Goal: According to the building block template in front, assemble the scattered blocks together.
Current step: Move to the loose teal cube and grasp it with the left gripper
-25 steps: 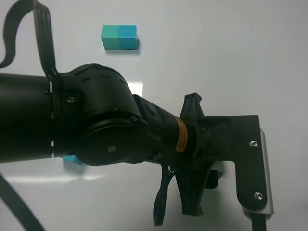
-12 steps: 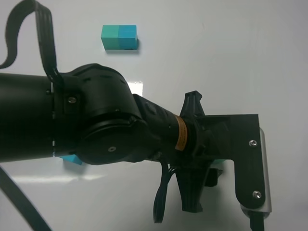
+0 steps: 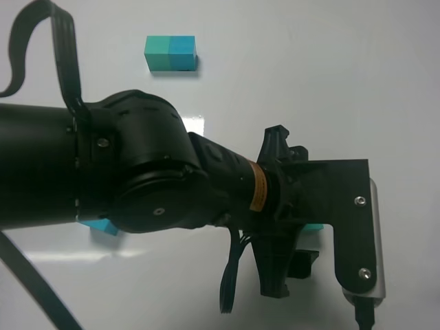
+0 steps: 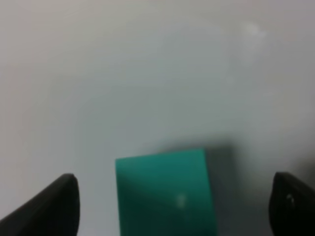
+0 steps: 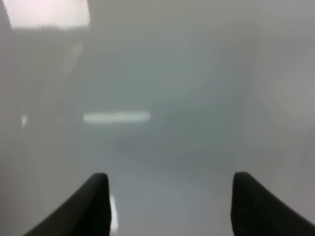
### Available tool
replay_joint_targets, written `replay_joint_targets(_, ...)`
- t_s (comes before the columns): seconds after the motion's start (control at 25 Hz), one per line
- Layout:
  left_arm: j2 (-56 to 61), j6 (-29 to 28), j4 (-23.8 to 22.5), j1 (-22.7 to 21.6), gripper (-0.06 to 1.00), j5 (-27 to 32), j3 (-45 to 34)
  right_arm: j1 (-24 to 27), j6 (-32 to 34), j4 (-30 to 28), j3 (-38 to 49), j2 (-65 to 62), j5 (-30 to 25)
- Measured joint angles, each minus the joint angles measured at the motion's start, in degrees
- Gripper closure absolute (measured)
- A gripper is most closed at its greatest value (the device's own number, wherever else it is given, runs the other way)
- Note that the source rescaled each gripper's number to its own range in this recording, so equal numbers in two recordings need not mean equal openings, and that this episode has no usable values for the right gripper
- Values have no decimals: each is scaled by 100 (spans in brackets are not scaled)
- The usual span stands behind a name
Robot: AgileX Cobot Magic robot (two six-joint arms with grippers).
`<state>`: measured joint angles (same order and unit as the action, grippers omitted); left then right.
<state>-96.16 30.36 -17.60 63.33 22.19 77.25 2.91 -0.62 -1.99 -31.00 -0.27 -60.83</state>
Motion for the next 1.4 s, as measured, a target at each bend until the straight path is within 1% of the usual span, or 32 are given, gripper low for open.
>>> replay_joint_targets(0.28, -101, -5, -47, -114, 18, -6, 0, 0, 0, 0, 0, 0, 0)
replay_joint_targets(0.44, -108, -5, -47, -150, 25, -6, 0, 0, 0, 0, 0, 0, 0)
replay_joint_targets(0.56, -108, -5, -47, -150, 27, -13, 0, 0, 0, 0, 0, 0, 0)
replay_joint_targets(1.4, -300, -37, -1, -156, 30, -87, 0, 0, 0, 0, 0, 0, 0)
